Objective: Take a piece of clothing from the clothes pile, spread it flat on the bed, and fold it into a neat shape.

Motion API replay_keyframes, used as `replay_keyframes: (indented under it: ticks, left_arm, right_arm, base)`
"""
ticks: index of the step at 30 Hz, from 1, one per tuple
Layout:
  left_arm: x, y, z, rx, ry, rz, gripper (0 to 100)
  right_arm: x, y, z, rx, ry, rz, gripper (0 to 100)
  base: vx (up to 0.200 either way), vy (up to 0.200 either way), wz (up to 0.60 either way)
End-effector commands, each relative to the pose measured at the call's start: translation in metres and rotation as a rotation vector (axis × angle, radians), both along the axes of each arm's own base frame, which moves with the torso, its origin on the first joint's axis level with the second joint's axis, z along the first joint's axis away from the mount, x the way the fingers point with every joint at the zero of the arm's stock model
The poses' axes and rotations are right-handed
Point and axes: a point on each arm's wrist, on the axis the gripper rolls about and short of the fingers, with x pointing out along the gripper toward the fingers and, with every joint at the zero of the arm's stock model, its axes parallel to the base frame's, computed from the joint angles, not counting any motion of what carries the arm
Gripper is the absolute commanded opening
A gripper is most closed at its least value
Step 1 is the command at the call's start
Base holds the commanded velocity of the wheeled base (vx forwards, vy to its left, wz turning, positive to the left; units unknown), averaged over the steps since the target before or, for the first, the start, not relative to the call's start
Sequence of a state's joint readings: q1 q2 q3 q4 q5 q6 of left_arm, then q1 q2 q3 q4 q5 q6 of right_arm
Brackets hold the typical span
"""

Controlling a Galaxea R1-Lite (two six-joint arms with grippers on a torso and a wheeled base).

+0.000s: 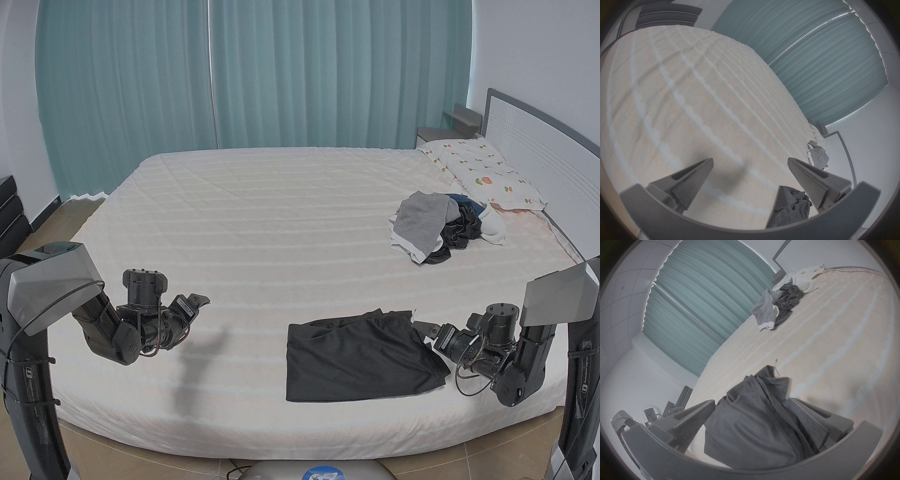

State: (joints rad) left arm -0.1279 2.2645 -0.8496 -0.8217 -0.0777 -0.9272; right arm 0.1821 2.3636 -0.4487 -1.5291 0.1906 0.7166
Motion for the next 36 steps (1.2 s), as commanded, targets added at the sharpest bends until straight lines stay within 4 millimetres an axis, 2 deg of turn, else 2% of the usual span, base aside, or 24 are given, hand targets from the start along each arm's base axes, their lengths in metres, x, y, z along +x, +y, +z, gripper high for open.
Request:
replay_keyframes:
  ticks: [1, 6, 18, 19, 31, 32, 36]
  left_arm:
    - [-0.001, -0.005, -0.009, -0.002, 0.029, -0.012, 100]
    - [-0.003, -0.013, -0.022, 0.005, 0.064, -0.031, 100]
    - [-0.002, -0.013, -0.023, 0.006, 0.065, -0.031, 100]
    - [-0.002, -0.013, -0.024, 0.006, 0.067, -0.031, 100]
    - [-0.003, -0.013, -0.024, 0.006, 0.070, -0.031, 100]
    - [-0.003, -0.013, -0.025, 0.008, 0.072, -0.033, 100]
    - [-0.003, -0.013, -0.025, 0.009, 0.074, -0.034, 100]
  right_arm:
    - [0.020, 0.014, -0.021, 0.010, -0.007, 0.036, 100]
    - [0.031, 0.018, -0.029, 0.006, 0.003, 0.041, 100]
    - [0.037, 0.016, -0.031, 0.014, 0.027, 0.053, 100]
    - [0.037, 0.016, -0.031, 0.016, 0.029, 0.059, 0]
    - [0.037, 0.008, -0.028, 0.018, 0.039, 0.036, 0]
    - [0.038, 0.001, -0.019, 0.026, 0.021, 0.014, 0]
    - [0.035, -0.006, -0.013, 0.041, 0.022, -0.012, 0]
  base:
    - [0.000, 0.000, 0.00]
    - [0.000, 0.000, 0.00]
    - [0.000, 0.000, 0.00]
    - [0.000, 0.000, 0.00]
    - [0.000, 0.000, 0.00]
    - [0.000, 0.000, 0.00]
    - [0.000, 0.000, 0.00]
